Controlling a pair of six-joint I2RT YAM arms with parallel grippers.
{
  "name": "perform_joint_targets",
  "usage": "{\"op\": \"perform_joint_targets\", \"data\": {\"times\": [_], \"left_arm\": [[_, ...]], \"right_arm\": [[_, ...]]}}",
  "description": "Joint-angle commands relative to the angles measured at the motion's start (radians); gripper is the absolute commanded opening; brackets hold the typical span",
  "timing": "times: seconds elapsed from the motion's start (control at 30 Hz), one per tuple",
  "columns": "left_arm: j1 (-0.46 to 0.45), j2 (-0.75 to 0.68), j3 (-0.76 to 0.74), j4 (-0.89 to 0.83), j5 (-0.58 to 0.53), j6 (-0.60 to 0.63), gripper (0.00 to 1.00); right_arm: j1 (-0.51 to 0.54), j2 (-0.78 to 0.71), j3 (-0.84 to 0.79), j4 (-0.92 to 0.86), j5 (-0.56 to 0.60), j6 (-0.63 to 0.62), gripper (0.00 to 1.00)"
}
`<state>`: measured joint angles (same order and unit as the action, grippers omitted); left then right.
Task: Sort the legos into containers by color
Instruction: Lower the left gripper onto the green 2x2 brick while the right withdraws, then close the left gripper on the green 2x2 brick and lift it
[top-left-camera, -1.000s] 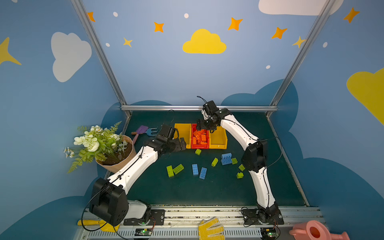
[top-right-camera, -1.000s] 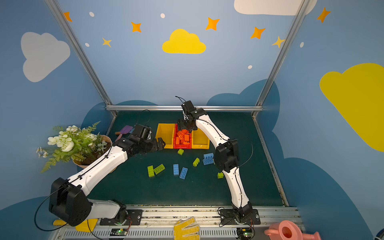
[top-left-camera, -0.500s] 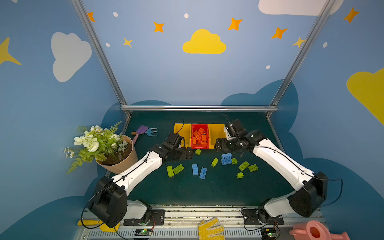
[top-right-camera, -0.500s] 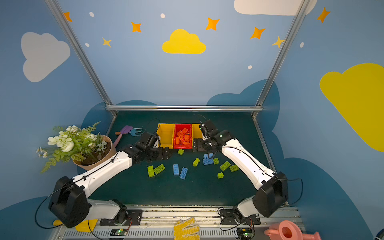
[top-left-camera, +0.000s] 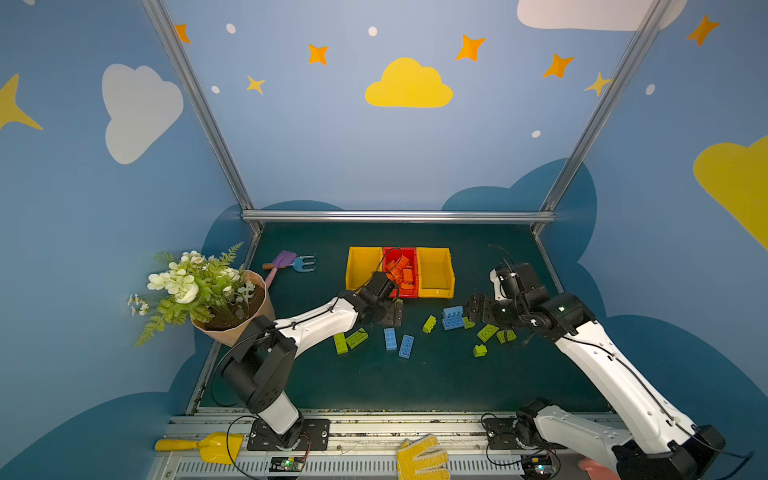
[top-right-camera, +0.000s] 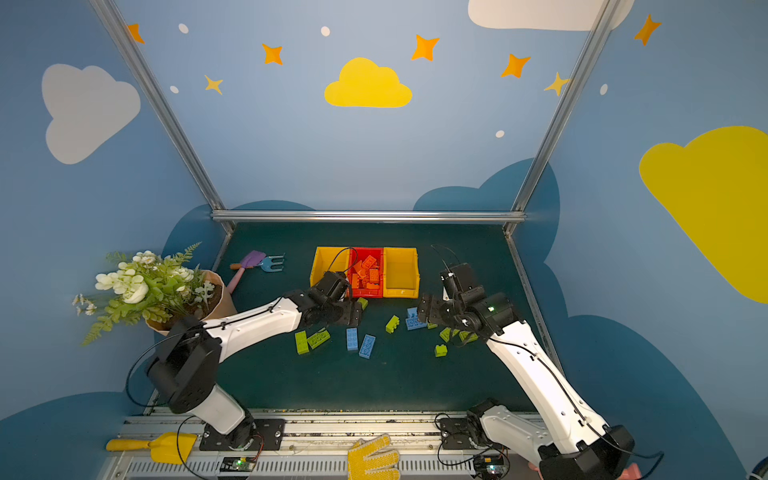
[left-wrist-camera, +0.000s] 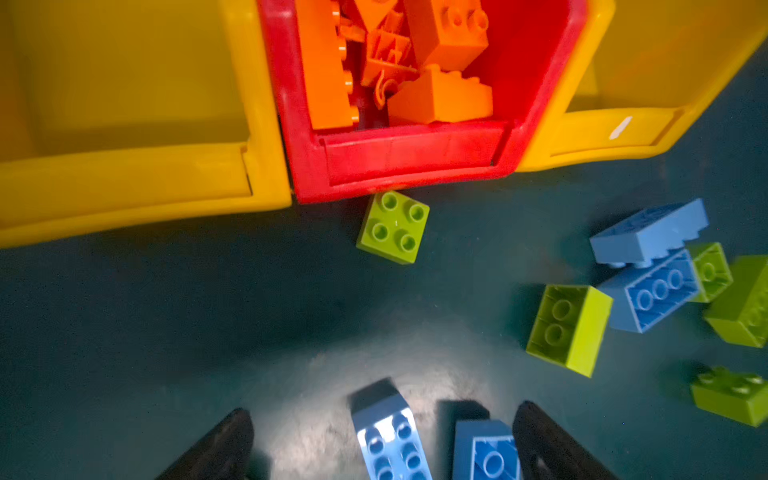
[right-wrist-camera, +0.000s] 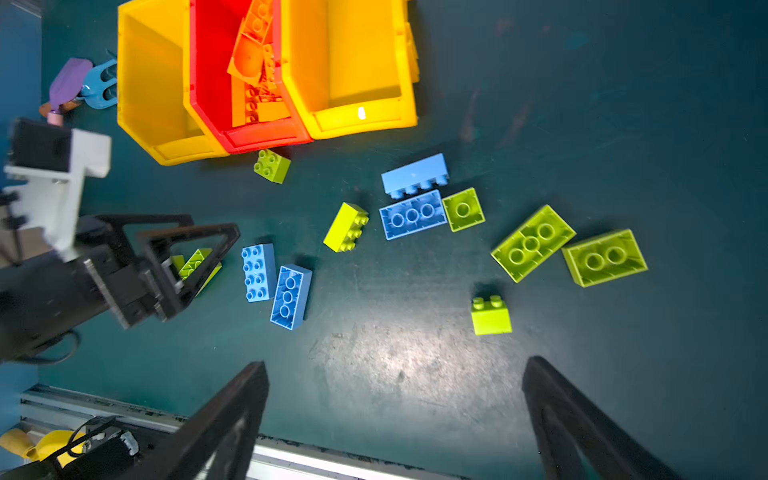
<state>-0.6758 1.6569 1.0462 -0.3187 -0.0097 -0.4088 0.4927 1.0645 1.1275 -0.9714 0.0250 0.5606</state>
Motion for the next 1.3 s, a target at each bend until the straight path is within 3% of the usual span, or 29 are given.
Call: {"op": "perform_joint_targets", "data": {"times": [0.0, 0.2, 0.33, 0.67, 0.93, 1.1, 1.27], "left_arm": [[-0.002, 0.071, 0.048, 0.079, -0.098, 0.066, 0.94], [-0.001, 0.184, 0.108, 0.122, -0.125, 0.135, 0.89], [0.004, 0.239, 0.133, 0.153, -0.101, 0.158, 0.76], [0.007, 0.317, 0.185, 0.165, -0.047, 0.159, 0.7], [0.001, 0.344, 0.21, 0.132, -0.003, 0.164, 0.53], [-0.015, 0.332, 0.205, 0.105, -0.016, 0.145, 0.34], [-0.034, 0.324, 0.196, 0.082, -0.032, 0.137, 0.28]], "right_arm": [[-0.033, -0.022, 0.022, -0.072, -0.02, -0.033, 0.93], [-0.1, -0.063, 0.003, -0.081, -0.046, -0.059, 0.93], [-0.153, -0.055, -0.004, -0.081, -0.069, -0.088, 0.93], [-0.232, -0.082, 0.004, -0.129, -0.089, -0.108, 0.94], [-0.254, -0.099, 0.002, -0.14, -0.086, -0.104, 0.94], [-0.26, -0.104, 0.0, -0.144, -0.084, -0.105, 0.94], [-0.26, -0.12, -0.019, -0.133, -0.097, -0.09, 0.93]]}}
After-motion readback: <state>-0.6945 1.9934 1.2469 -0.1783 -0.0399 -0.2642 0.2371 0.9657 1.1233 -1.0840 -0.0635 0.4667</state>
